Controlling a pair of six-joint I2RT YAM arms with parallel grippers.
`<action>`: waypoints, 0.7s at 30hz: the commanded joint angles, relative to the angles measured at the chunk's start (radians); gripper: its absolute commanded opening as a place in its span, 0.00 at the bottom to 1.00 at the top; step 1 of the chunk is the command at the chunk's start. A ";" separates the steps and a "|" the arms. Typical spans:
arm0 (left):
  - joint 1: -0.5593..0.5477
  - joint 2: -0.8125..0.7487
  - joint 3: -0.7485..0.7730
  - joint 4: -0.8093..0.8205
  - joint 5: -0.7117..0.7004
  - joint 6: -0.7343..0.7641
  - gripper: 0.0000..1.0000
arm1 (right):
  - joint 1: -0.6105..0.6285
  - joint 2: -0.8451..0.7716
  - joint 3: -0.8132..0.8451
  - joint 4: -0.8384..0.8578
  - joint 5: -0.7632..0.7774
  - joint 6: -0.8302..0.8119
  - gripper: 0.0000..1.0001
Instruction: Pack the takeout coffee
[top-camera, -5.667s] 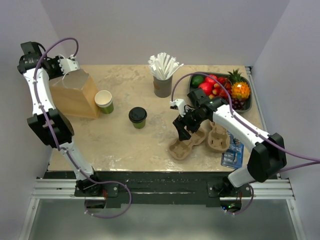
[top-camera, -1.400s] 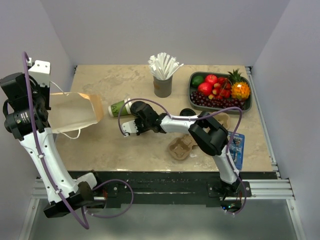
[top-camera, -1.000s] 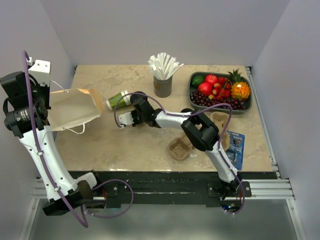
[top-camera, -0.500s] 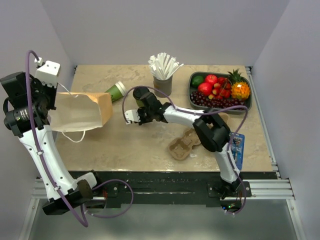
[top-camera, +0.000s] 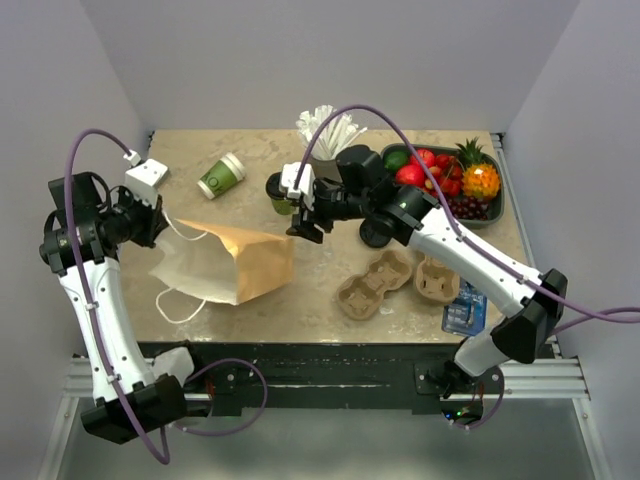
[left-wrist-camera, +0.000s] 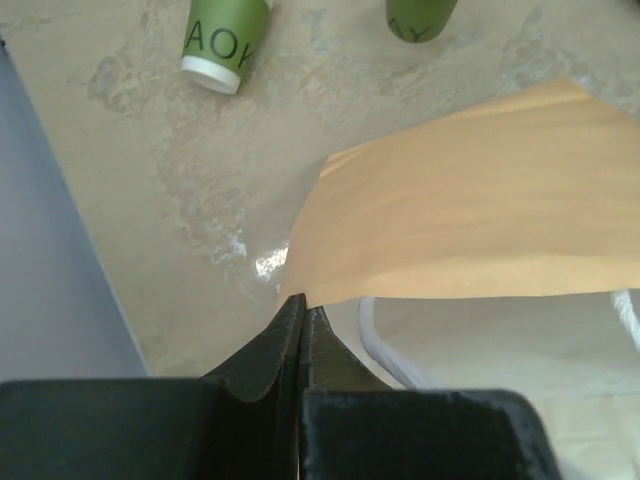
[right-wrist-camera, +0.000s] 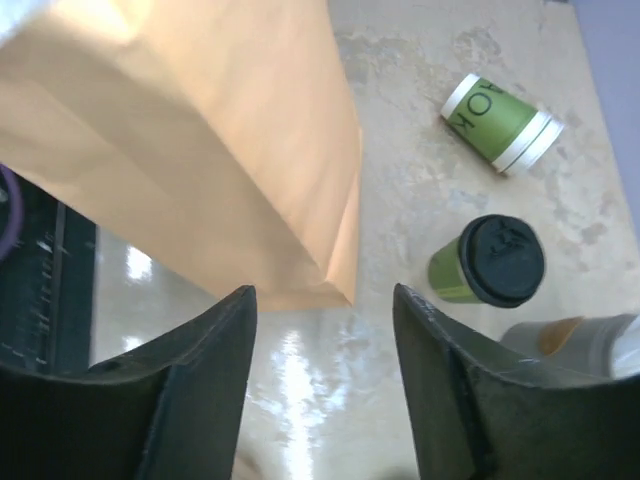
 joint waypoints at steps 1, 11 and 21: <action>-0.066 -0.001 -0.020 0.099 0.091 -0.169 0.00 | -0.003 0.043 0.110 0.002 -0.042 0.227 0.66; -0.090 -0.010 -0.050 0.196 0.088 -0.361 0.00 | 0.109 0.260 0.389 0.110 -0.076 0.384 0.81; -0.088 -0.047 -0.042 0.196 0.034 -0.437 0.00 | 0.203 0.263 0.449 0.031 -0.007 0.338 0.90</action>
